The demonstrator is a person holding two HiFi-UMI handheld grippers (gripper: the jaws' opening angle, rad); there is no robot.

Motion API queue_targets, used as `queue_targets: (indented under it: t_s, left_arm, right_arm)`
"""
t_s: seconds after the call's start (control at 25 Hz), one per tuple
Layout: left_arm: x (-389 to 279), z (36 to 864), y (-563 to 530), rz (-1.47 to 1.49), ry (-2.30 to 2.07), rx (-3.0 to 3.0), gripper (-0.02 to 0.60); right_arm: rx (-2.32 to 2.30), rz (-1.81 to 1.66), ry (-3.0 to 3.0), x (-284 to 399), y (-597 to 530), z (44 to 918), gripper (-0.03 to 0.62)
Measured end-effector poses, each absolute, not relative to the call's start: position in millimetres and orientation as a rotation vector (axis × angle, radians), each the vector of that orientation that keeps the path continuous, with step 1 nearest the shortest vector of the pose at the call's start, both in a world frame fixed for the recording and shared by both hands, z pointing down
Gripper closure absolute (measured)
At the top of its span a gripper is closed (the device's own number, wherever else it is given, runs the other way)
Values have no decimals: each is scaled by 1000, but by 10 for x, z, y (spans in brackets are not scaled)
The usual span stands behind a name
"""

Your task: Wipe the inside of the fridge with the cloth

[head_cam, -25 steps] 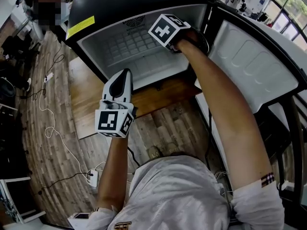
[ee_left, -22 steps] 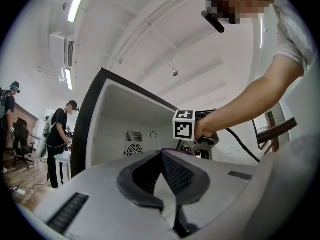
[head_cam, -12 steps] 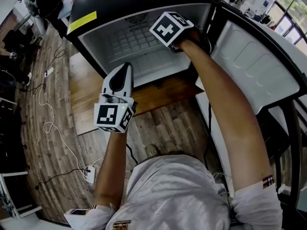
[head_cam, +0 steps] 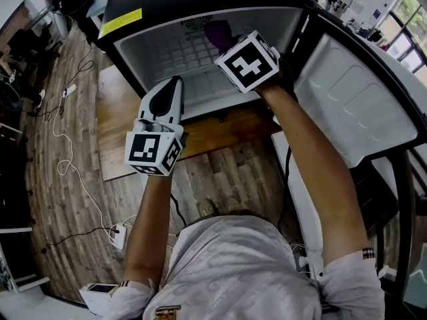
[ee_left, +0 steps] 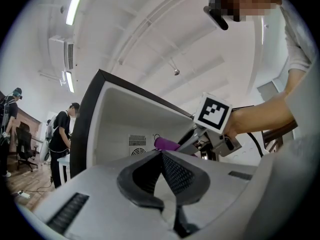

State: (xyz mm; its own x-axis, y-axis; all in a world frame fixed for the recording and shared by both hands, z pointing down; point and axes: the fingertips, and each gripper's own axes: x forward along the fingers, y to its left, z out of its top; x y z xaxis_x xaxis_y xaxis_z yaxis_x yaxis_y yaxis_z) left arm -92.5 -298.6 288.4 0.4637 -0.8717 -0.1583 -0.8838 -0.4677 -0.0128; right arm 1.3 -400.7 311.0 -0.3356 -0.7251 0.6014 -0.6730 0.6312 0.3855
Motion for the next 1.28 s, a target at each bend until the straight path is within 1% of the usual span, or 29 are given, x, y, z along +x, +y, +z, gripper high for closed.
queue_targets:
  t_s: [0.28, 0.8, 1.28]
  left_arm:
    - [-939, 2720, -2971, 201, 1560, -2594, 582]
    - [-882, 2401, -2736, 270, 1516, -2582, 583]
    - [-756, 2460, -2513, 257, 1470, -2614, 583]
  right_arm:
    - [999, -117, -2475, -279, -3443, 2832, 482]
    - [948, -202, -2998, -247, -2672, 2453, 482]
    - [896, -330, -3189, -257, -2314, 2499, 484]
